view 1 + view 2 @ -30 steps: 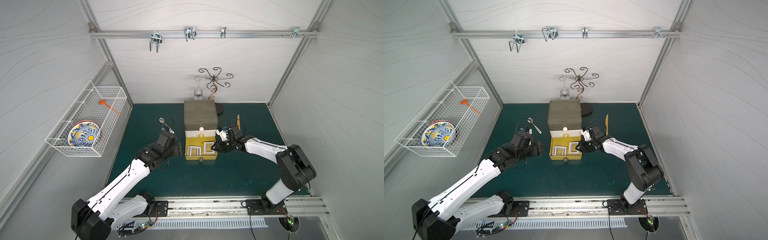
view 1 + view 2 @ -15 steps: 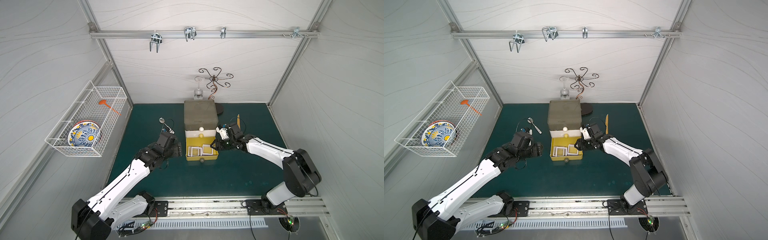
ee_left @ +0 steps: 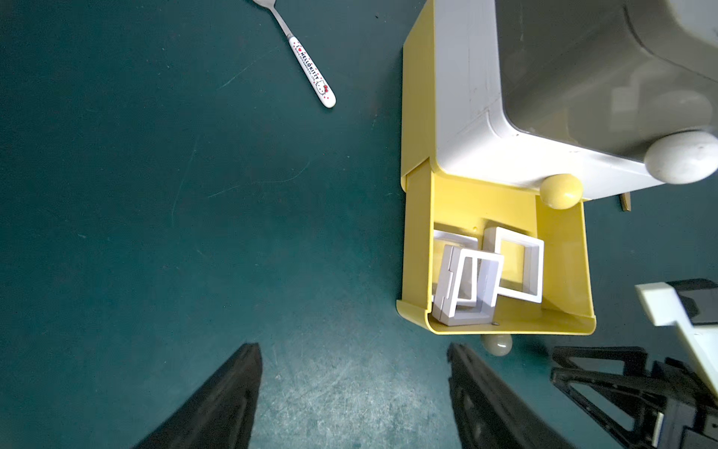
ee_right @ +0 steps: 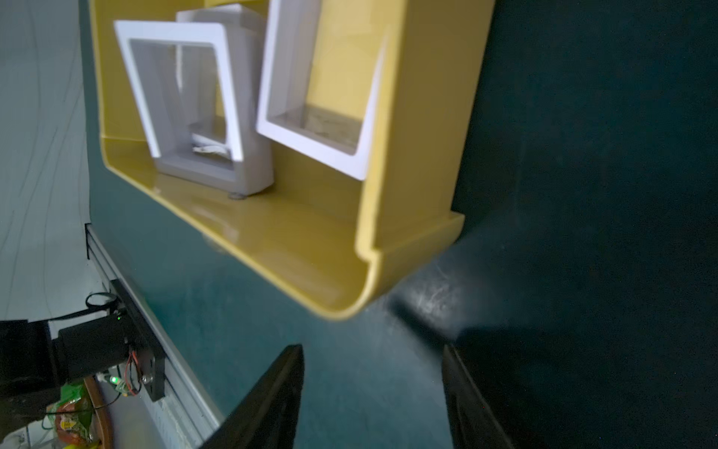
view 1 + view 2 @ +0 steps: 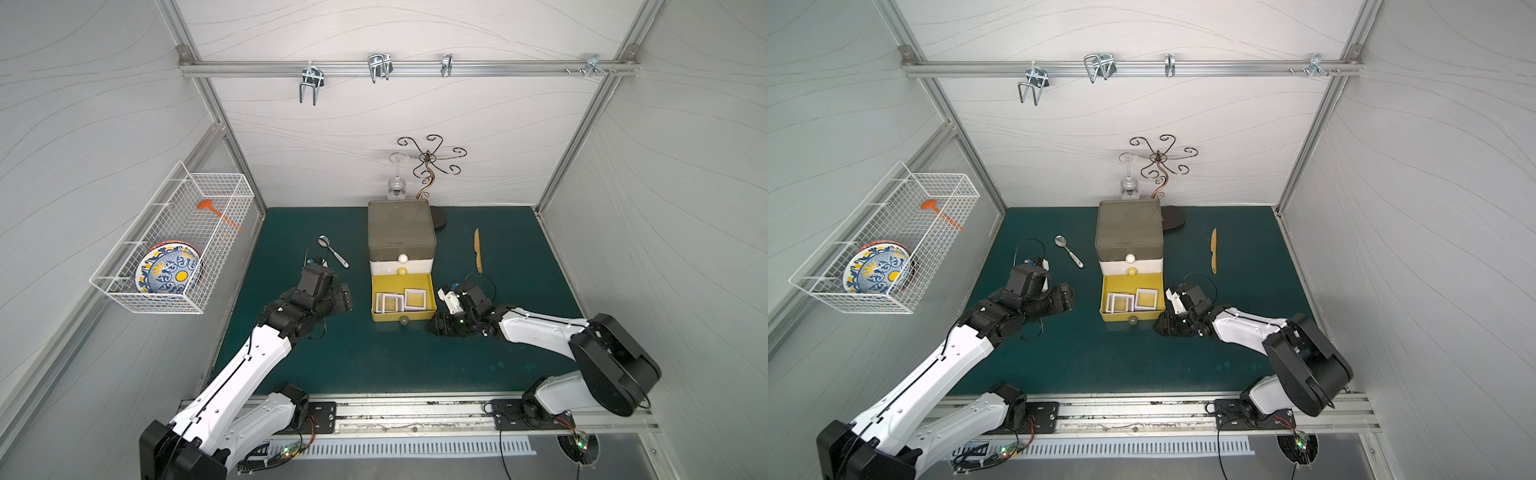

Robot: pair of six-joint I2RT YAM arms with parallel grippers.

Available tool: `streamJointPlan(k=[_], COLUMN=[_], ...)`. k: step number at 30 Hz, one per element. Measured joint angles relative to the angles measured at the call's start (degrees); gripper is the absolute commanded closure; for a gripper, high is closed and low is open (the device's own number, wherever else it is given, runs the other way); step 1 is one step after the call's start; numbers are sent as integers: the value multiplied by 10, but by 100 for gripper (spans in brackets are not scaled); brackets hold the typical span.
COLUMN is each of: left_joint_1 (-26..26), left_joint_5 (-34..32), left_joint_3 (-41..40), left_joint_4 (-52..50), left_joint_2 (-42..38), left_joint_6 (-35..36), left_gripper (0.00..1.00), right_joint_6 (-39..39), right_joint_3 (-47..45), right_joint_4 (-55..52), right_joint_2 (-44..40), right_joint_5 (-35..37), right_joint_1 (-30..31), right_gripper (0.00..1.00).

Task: Place the brooch boxes into the drawer by color
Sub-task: Close the drawer in the storage box.

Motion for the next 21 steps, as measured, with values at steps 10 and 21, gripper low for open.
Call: streamJointPlan(k=[10, 21], left_joint_1=[3, 6], left_joint_5=[2, 17], left_joint_3=[0, -24], left_joint_4=[-24, -16], left_joint_2=[-30, -26], left_joint_6=[2, 1], left_gripper=[20, 20], right_joint_6=[47, 48], right_joint_3=[58, 74], right_joint_4=[94, 111], right_joint_2=[118, 132], right_joint_5=[0, 46], right_joint_1=[-2, -7], right_gripper=[100, 100])
